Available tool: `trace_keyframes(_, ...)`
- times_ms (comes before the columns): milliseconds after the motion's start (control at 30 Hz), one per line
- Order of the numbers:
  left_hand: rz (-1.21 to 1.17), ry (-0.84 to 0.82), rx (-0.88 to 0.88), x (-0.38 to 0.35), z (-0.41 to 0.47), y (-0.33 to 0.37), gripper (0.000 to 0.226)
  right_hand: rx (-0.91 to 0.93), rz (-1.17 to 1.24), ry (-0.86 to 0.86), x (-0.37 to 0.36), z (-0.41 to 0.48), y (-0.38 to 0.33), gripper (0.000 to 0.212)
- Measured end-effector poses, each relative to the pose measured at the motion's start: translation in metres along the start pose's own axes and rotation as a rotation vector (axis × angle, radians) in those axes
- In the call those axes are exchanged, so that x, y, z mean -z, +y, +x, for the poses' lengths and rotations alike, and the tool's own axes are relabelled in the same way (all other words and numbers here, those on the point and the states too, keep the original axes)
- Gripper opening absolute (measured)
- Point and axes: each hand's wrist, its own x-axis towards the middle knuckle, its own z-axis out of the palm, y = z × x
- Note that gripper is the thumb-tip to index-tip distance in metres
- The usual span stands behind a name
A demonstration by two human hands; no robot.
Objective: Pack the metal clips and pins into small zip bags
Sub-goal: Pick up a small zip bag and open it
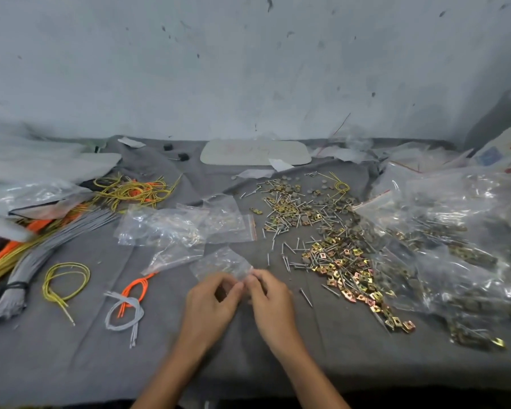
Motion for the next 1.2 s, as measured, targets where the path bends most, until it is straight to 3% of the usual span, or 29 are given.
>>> trace_keyframes(167, 0.013, 0.092, 0.008, 0.002, -0.002, 0.003, 0.017, -0.001, -0.025, -0.002, 0.001, -0.004, -0.003, 0.01)
trace_keyframes(267, 0.111, 0.1, -0.061, -0.001, -0.003, 0.004, 0.025, -0.016, -0.019, 0.051, 0.002, -0.006, -0.006, 0.023)
trace_keyframes(433, 0.329, -0.067, -0.098, 0.002, -0.008, 0.001, 0.037, 0.035, -0.087, -0.012, 0.003, -0.01, -0.007, 0.021)
trace_keyframes(633, 0.247, 0.106, -0.042, 0.006, 0.001, 0.005, 0.023, 0.015, -0.133, -0.052, 0.009, -0.012, -0.01, 0.01)
trace_keyframes(767, 0.17, 0.147, 0.067, 0.001, 0.01, 0.002, 0.019, 0.074, -0.338, 0.045, 0.039, -0.005, -0.004, 0.014)
trace_keyframes(967, 0.193, 0.117, 0.015, -0.002, 0.008, -0.004, 0.024, 0.177, -0.68, -0.183, 0.038, 0.007, -0.005, 0.021)
trace_keyframes(1200, 0.247, 0.046, -0.005, -0.001, 0.009, -0.004, 0.031, 0.233, -0.76, -0.093, 0.02, 0.0, -0.008, 0.019)
